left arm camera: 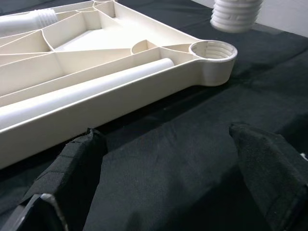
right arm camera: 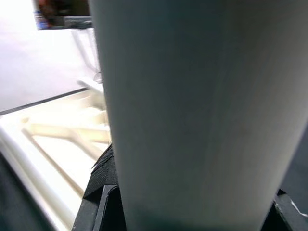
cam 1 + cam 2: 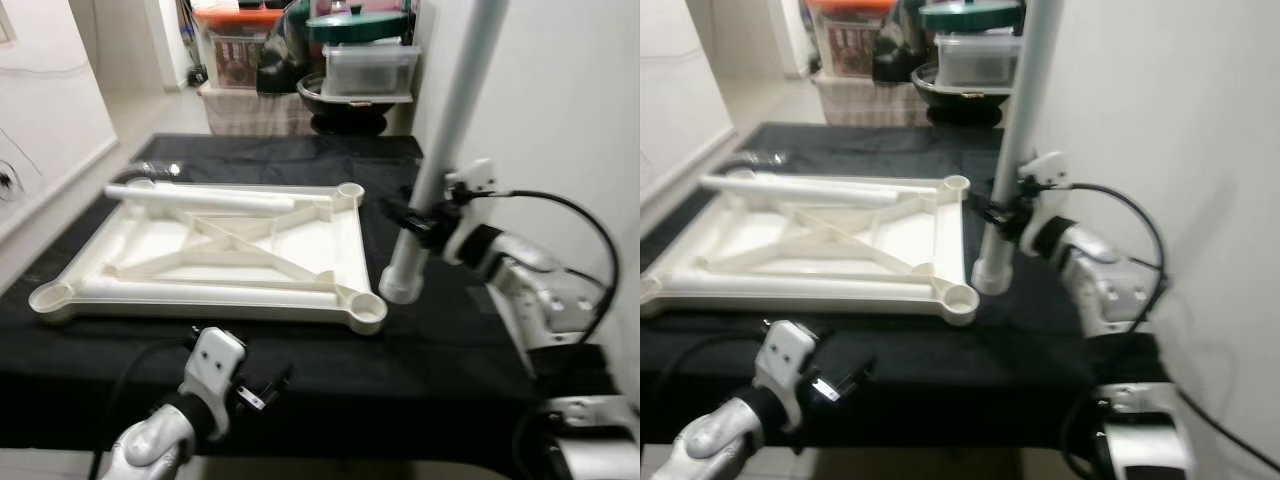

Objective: Building children table

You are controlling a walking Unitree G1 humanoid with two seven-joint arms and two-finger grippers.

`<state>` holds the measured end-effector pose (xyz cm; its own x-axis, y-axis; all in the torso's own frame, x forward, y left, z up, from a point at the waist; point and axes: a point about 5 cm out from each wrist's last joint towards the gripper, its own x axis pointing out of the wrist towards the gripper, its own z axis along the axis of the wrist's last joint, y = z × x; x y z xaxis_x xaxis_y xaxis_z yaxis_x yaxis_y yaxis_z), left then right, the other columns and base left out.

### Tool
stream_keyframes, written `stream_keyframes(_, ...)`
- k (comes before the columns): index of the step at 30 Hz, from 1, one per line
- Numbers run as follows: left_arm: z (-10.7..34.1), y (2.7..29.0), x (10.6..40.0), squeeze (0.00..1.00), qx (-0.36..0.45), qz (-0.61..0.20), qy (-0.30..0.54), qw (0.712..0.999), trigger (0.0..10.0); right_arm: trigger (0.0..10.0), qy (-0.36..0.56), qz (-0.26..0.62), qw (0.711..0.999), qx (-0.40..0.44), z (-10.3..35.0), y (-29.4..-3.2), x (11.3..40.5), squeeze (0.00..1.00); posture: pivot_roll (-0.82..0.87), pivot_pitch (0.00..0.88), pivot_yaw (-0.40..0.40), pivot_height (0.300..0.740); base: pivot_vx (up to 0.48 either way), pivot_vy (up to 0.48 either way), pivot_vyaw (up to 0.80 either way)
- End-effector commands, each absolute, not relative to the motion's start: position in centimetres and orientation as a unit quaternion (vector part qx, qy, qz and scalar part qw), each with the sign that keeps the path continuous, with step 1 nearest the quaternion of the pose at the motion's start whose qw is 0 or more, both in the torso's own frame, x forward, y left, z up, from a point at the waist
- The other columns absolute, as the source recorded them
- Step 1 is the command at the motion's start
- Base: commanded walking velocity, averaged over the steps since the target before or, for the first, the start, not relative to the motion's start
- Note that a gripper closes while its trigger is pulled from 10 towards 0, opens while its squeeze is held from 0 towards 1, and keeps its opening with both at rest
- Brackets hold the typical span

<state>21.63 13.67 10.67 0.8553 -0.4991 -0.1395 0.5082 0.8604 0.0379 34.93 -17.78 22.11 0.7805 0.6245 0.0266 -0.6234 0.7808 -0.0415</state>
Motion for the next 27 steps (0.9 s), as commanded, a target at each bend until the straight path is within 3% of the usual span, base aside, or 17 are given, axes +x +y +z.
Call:
stream_keyframes(1,10.7,13.8,21.9,0.00,0.036,-0.256,0.061,0.964,10.0,10.0,-0.019,0.342,0.939,-0.020,21.8,-17.1,35.0,0.00,0.03,0.000,-0.042,0.740,0.000,0.000,0.00)
stream_keyframes(5,11.0,14.0,22.3,0.00,0.029,-0.250,0.055,0.966,10.0,10.0,-0.023,0.362,0.932,-0.002,21.7,-15.5,35.1,0.00,0.04,0.000,-0.045,0.740,0.000,0.000,0.00)
stream_keyframes(14,10.8,14.0,22.3,0.00,0.032,-0.247,0.058,0.967,10.0,10.0,0.000,0.381,0.925,0.001,19.8,-14.6,34.4,0.00,0.03,0.000,-0.048,0.740,0.000,0.000,0.00)
stream_keyframes(27,10.8,14.4,22.4,0.00,0.032,-0.239,0.058,0.969,10.0,10.0,0.036,0.341,0.939,0.003,17.8,-17.5,34.0,0.00,0.03,0.000,-0.047,0.740,0.000,0.000,0.00)
